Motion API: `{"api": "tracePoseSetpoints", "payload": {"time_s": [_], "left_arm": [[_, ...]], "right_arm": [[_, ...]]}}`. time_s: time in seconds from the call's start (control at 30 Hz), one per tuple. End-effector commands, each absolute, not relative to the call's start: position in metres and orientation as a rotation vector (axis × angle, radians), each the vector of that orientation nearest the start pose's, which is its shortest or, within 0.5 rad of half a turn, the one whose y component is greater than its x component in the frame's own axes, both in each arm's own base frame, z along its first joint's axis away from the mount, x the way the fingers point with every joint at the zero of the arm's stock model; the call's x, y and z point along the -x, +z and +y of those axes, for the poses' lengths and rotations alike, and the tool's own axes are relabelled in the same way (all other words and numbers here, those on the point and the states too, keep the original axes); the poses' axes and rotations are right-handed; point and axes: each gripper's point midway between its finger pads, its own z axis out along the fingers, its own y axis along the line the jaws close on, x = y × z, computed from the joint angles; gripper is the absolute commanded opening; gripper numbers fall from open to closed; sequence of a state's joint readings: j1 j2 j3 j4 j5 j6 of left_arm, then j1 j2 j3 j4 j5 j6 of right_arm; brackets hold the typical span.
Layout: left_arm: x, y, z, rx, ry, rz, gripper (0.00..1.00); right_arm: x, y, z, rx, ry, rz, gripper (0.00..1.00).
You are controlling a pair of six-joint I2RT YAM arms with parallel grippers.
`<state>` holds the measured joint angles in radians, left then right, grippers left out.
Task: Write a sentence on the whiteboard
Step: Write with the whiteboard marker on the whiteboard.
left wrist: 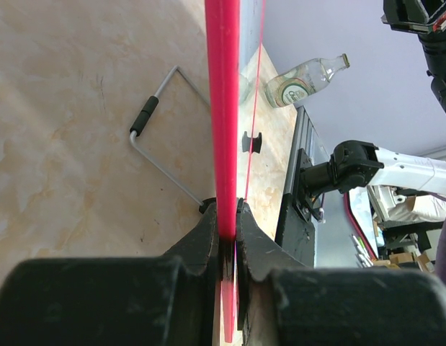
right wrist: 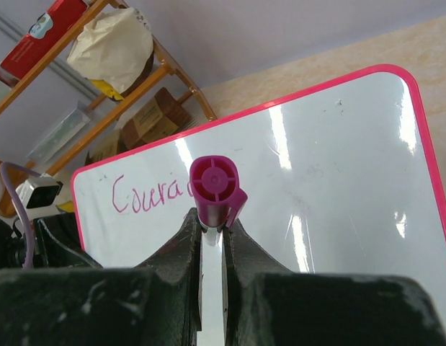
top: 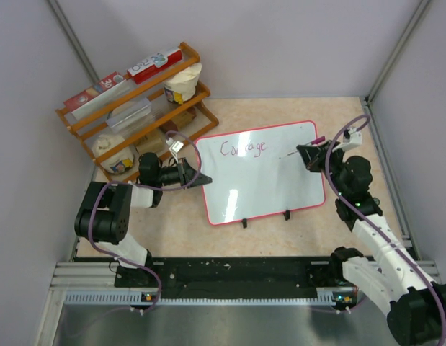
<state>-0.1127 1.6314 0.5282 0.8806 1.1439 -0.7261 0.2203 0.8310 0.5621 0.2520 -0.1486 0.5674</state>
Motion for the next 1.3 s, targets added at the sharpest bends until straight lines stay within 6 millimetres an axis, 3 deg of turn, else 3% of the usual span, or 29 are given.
{"api": "tracePoseSetpoints", "payload": {"time_s": [0.0, 1.27], "left_arm": [[-0.306, 0.133, -0.201, -0.361, -1.457, 1.862, 0.0], [-0.307, 0.132, -0.201, -0.355, -1.445, 1.865, 0.0]], "right_arm": [[-0.317, 0.27, 0.12, -0.133, 0.721, 1.607, 0.0], [-0.312, 0.258, 0.123, -0.125, 0.729, 1.655, 0.0]]}}
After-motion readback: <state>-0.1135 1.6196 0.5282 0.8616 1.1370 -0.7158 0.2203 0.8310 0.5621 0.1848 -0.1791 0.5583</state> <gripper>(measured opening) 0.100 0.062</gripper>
